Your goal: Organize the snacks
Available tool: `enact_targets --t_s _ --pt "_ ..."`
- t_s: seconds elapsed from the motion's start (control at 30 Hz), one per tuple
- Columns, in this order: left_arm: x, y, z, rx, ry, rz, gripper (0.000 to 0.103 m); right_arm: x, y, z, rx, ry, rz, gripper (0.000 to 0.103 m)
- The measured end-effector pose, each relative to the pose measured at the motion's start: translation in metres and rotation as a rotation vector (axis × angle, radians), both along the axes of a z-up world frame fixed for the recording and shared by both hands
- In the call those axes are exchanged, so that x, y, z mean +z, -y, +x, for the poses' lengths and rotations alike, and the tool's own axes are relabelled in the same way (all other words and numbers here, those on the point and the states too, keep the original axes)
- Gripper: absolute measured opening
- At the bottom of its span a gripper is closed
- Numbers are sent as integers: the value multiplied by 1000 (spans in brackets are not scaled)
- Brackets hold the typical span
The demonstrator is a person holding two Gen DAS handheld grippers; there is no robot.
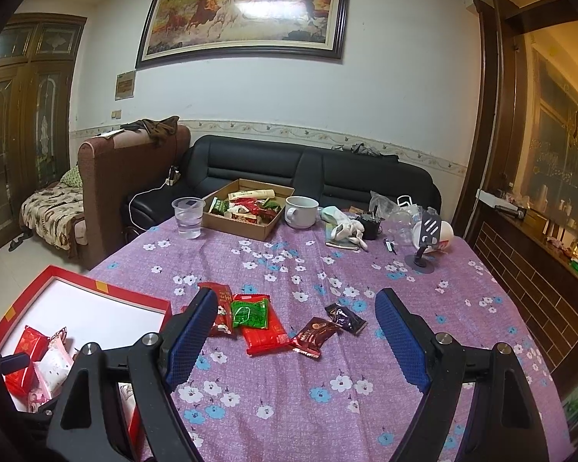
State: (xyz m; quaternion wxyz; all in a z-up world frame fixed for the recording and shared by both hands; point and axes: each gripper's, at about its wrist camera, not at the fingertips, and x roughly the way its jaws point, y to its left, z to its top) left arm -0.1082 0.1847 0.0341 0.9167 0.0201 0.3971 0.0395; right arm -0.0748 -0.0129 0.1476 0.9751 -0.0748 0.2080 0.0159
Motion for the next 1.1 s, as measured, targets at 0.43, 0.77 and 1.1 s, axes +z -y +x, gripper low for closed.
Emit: enact_targets --t_s 0.43,0.77,1.1 --pt "-1 -1 0 0 -2 -1 77 0 0 0 0 3 -1 85" --pt "-2 -1 0 0 -2 -1 77 0 0 0 0 -1 -2 85" --pt "4 -1 -4 0 21 2 77 -7 2 8 3 -39 13 86"
